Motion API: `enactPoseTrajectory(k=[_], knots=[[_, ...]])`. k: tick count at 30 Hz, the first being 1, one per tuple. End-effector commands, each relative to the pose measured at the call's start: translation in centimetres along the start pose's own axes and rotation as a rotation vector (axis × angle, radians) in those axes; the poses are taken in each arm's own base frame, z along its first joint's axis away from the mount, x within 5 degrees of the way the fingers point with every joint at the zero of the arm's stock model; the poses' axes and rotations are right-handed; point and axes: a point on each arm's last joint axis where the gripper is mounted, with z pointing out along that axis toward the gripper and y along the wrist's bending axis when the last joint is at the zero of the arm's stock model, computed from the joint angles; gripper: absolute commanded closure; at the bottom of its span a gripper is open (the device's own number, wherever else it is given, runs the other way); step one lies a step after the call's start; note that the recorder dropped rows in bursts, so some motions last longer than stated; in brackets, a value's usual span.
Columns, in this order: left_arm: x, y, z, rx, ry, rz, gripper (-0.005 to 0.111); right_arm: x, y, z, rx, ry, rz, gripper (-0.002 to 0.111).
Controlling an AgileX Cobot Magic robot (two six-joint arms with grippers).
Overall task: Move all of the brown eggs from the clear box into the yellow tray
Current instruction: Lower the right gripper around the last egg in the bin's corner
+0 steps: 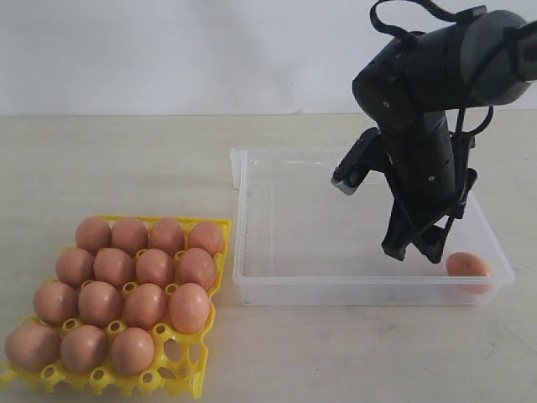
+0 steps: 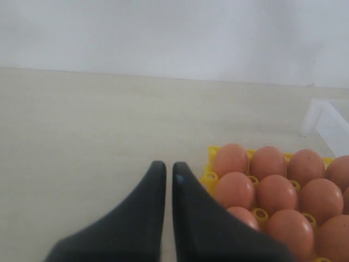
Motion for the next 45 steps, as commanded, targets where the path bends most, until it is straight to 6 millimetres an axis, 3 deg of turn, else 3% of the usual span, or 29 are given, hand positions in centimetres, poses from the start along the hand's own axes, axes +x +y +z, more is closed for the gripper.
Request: enactPoseTrajectory(k=[1, 28, 37, 39, 42, 45], knots=[[0.1, 0.0, 0.0, 0.003, -0.005, 0.006, 0.103, -0.1, 0.0, 0.7, 0.008, 0.04, 0.006, 0.053], [0.1, 0.0, 0.0, 0.003, -0.005, 0.006, 0.103, -1.2, 1.4, 4.8, -0.021, 0.178, 0.052, 0.053], [0.1, 0.0, 0.0, 0.003, -0.005, 0.006, 0.103, -1.4, 1.2, 5.7, 0.041, 0.202, 0.091, 0.053], [0.1, 0.0, 0.0, 0.003, -0.005, 0.006, 0.103, -1.4, 1.2, 5.7, 0.041, 0.201, 0.109, 0.057], [0.1, 0.0, 0.0, 0.003, -0.005, 0.006, 0.103, -1.4, 1.2, 5.7, 0.042, 0.201, 0.125, 0.075], [0.1, 0.0, 0.0, 0.003, -0.005, 0.006, 0.103, -1.4, 0.8, 5.6, 0.084, 0.202, 0.068, 0.078]])
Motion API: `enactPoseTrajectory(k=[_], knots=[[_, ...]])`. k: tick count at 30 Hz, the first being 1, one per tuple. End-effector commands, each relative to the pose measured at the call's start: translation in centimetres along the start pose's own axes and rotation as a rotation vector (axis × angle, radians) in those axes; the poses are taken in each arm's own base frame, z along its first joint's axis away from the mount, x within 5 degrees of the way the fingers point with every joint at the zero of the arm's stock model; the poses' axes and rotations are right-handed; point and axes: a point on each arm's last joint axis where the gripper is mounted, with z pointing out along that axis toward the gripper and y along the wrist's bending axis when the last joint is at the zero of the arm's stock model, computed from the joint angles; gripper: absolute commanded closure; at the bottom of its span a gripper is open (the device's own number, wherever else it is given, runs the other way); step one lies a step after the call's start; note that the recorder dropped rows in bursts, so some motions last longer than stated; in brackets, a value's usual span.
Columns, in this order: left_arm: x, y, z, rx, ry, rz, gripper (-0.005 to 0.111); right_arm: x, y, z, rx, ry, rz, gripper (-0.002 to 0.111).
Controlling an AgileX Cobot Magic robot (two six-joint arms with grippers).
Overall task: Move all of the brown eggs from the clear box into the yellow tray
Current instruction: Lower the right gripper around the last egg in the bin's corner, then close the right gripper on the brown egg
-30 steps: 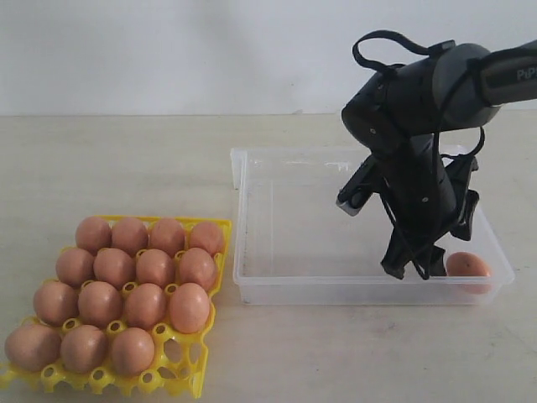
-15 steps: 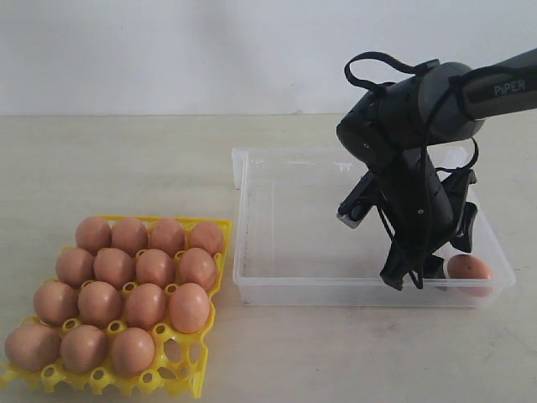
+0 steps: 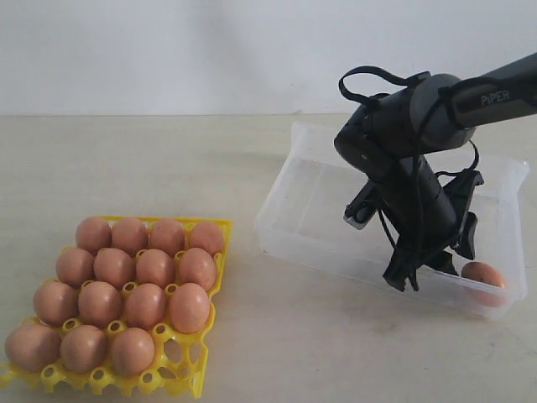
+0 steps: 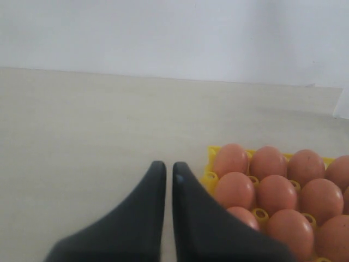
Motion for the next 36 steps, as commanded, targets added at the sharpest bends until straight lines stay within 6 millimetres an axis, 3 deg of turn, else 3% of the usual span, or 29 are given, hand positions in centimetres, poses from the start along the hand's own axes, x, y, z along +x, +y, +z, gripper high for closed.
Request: enactPoseTrajectory(k=[1, 3, 4, 7, 9, 12, 14, 16, 24, 36], knots=[[0.1, 0.0, 0.0, 0.003, -0.005, 0.006, 0.103, -0.1, -1.0, -0.1, 0.093, -0.024, 0.004, 0.085], [0.1, 0.0, 0.0, 0.003, -0.005, 0.006, 0.103, 0.4, -1.9, -1.4, 0.135, -0.067, 0.072, 0.105], [0.1, 0.0, 0.0, 0.003, -0.005, 0.006, 0.103, 1.0, -2.5, -2.4, 0.15, -0.099, 0.104, 0.108], [0.1, 0.0, 0.0, 0.003, -0.005, 0.006, 0.103, 2.9, -3.6, -5.2, 0.096, -0.174, 0.123, 0.108], [0.1, 0.0, 0.0, 0.003, -0.005, 0.006, 0.103, 4.0, -4.1, -5.8, -0.032, -0.195, 0.143, 0.1], [0.1, 0.0, 0.0, 0.003, -0.005, 0.006, 0.103, 4.8, -5.2, -5.2, -0.126, -0.188, 0.196, 0.077], [0.1, 0.0, 0.0, 0.003, -0.005, 0.006, 0.103, 5.0, -6.0, -4.5, -0.14, -0.173, 0.221, 0.055], [0.1, 0.0, 0.0, 0.003, -0.005, 0.006, 0.103, 5.0, -6.3, -3.9, -0.161, -0.155, 0.246, 0.046], [0.1, 0.0, 0.0, 0.003, -0.005, 0.006, 0.103, 4.7, -7.2, -0.9, -0.231, -0.076, 0.305, 0.068], [0.1, 0.0, 0.0, 0.003, -0.005, 0.006, 0.103, 4.2, -6.6, -0.3, -0.293, -0.061, 0.309, 0.068]])
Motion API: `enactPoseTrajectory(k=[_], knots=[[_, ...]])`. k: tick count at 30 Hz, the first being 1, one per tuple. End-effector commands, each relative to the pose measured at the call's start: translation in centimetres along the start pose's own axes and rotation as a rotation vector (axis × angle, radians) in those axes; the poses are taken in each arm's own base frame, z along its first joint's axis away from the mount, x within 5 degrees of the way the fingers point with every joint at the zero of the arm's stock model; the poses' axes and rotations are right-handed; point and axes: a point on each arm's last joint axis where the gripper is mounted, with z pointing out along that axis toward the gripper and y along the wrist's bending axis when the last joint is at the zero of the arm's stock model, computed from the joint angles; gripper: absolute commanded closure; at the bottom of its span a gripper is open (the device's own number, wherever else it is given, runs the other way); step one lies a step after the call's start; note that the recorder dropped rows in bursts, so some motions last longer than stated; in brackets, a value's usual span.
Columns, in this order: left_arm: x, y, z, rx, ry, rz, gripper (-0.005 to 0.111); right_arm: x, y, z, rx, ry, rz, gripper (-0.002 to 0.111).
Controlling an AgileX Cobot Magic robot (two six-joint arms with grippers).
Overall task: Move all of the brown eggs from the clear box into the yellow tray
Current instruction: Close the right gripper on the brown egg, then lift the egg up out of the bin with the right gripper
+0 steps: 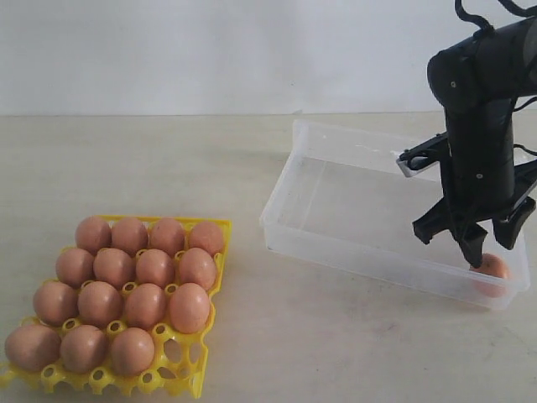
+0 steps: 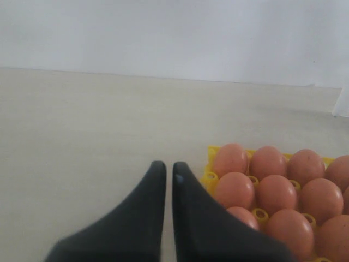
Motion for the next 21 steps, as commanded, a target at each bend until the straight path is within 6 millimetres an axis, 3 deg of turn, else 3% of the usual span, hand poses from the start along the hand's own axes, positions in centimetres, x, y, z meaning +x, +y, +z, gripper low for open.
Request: enactPoseTrajectory(k=[1, 16, 21], knots=[[0.1, 0.0, 0.0, 0.003, -0.005, 0.006, 0.103, 0.1, -0.1, -0.1, -0.019, 0.0, 0.007, 0.068], [0.1, -0.1, 0.0, 0.018, -0.004, 0.009, 0.103, 0.1, 0.1, 0.0, -0.045, 0.004, 0.057, 0.068], [0.1, -0.1, 0.0, 0.018, -0.004, 0.009, 0.103, -0.4, 0.7, 1.4, -0.07, 0.047, 0.055, 0.068]])
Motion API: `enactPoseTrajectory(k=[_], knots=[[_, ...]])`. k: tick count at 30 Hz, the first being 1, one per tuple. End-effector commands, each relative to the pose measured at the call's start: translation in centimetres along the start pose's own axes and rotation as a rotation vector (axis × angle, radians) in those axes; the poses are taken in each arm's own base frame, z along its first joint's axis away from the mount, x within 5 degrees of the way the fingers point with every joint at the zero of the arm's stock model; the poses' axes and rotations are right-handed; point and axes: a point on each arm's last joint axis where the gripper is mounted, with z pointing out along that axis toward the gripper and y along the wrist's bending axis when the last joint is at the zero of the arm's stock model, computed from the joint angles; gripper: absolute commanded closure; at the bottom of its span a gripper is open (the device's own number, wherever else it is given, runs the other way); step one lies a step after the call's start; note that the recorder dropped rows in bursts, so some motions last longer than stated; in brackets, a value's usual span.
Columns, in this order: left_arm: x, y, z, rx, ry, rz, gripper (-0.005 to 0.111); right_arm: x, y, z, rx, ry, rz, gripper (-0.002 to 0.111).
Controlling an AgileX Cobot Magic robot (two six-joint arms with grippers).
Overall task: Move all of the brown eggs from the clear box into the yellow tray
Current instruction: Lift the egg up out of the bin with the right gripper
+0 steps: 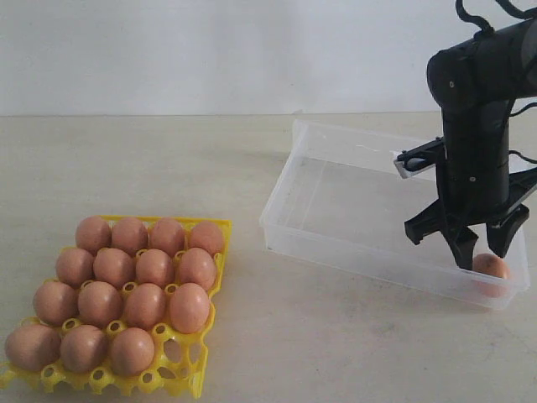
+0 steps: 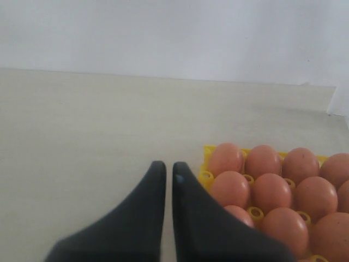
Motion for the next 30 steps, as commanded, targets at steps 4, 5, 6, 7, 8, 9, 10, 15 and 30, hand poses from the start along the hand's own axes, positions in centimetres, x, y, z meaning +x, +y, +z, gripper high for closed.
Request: enactPoseTrajectory(k=[4, 5, 6, 7, 8, 9, 10, 15, 30], knots=[[0.1, 0.0, 0.0, 0.002, -0.005, 0.006, 0.103, -0.6, 0.3, 2.3, -0.016, 0.069, 0.008, 0.068], [0.1, 0.0, 0.0, 0.002, -0.005, 0.006, 0.103, -0.6, 0.3, 2.3, -0.016, 0.07, 0.011, 0.068], [0.1, 0.0, 0.0, 0.002, -0.005, 0.006, 0.103, -0.6, 0.3, 2.3, -0.016, 0.07, 0.011, 0.068], [0.1, 0.0, 0.0, 0.002, -0.005, 0.006, 0.103, -0.6, 0.3, 2.3, -0.015, 0.07, 0.016, 0.068], [0.1, 0.0, 0.0, 0.002, -0.005, 0.006, 0.103, -0.6, 0.3, 2.3, -0.018, 0.07, 0.024, 0.068], [0.1, 0.0, 0.0, 0.002, -0.005, 0.006, 0.103, -0.6, 0.4, 2.3, -0.023, 0.071, 0.034, 0.068], [0.1, 0.0, 0.0, 0.002, -0.005, 0.006, 0.103, -0.6, 0.5, 2.3, -0.032, 0.072, 0.04, 0.068], [0.1, 0.0, 0.0, 0.002, -0.005, 0.006, 0.103, -0.6, 1.1, 2.3, -0.1, 0.08, 0.067, 0.068], [0.1, 0.0, 0.0, 0.002, -0.005, 0.006, 0.103, -1.3, 2.1, 5.0, -0.136, 0.152, 0.073, 0.068]])
